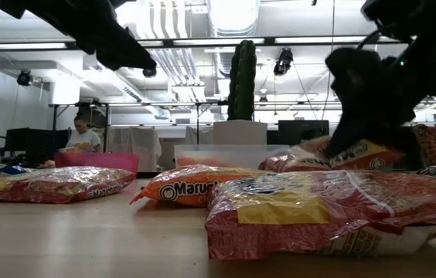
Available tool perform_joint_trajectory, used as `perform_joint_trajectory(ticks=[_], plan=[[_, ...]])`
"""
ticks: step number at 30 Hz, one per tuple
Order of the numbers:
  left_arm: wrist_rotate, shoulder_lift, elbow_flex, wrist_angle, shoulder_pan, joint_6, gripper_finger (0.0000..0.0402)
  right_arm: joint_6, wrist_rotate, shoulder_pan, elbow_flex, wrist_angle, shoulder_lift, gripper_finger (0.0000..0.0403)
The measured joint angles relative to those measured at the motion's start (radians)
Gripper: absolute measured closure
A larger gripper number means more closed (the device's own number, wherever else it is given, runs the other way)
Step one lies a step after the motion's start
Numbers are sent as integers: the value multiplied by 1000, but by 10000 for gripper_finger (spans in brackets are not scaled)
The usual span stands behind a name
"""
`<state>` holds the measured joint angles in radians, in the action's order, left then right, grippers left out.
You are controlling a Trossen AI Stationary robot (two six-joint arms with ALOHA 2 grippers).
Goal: Sort Maruchan noodles
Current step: Put the red noodle pack into the green bin
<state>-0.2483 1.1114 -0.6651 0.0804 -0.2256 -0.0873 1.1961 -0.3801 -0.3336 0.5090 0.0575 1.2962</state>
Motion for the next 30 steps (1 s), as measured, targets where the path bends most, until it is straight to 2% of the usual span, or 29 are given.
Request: perform_joint_trajectory(ticks=[8,14,18,21,26,30], plan=[[-107,-2,-8,0,1,81,267,-80,17,0,60,-4,-124,394],[-159,-19,-10,2,1,148,267,-197,15,24,157,-45,-230,394],[-163,-54,-10,-2,1,190,267,-239,13,92,295,-290,-289,394],[-163,-90,-10,-2,1,213,267,-239,13,177,433,-563,-300,394],[-164,-149,-11,2,1,218,267,-229,13,384,675,-1036,-254,394],[-164,-178,-11,13,1,214,267,-265,15,577,824,-1307,-181,394]])
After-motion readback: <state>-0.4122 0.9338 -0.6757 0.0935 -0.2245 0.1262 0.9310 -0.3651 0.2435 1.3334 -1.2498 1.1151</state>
